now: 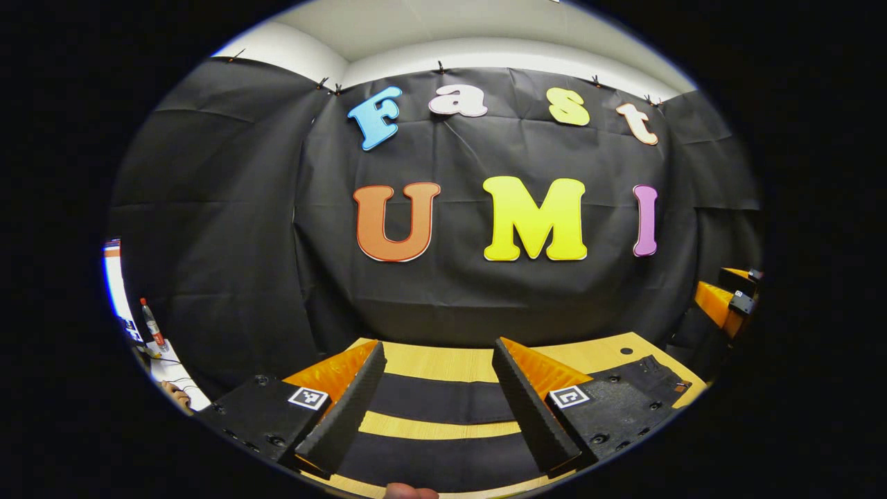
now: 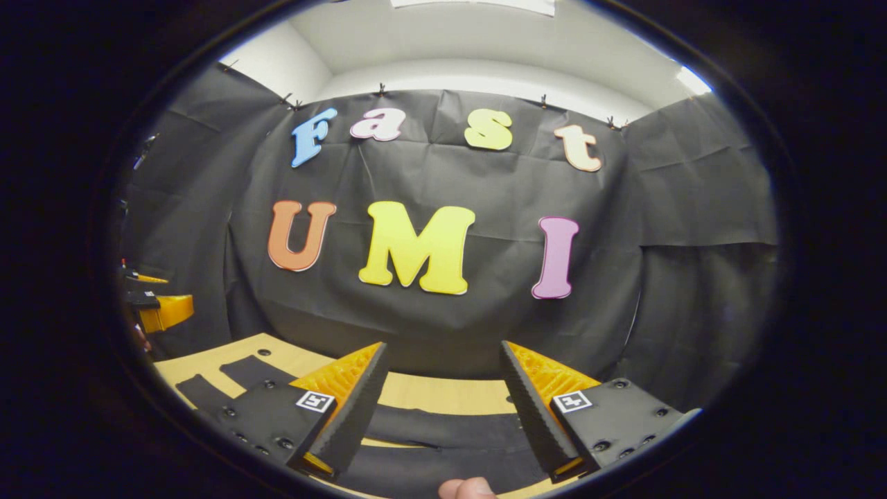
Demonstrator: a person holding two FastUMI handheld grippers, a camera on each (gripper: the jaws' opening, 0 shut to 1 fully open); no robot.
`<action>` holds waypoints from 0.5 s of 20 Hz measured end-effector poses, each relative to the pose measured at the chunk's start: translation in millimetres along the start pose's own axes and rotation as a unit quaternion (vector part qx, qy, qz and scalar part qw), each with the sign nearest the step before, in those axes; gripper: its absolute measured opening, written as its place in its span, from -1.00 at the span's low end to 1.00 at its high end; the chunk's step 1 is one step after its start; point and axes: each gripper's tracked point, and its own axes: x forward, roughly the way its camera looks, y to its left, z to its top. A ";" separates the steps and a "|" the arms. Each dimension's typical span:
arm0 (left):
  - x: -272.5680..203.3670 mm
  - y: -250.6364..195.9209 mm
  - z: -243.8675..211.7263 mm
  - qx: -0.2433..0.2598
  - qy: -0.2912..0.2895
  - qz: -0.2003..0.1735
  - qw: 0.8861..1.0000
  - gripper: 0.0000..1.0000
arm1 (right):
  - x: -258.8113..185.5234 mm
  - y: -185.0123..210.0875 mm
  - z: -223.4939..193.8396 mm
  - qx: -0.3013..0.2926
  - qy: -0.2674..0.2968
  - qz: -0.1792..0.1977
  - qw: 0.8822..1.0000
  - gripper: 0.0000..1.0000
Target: Grasp the waist and the cuffs of the jeans and fold them to make the two legs overlap; first hold the waist and fold one-third of the jeans toward the cuffs, then hold the cuffs and fold the remaining one-third in the same direction to finish folding.
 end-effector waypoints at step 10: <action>6.6 -4.3 2.2 0.006 -0.005 0.005 1.000 0.99 | 8.4 -12.7 0.3 0.004 -0.003 -0.007 1.000 0.96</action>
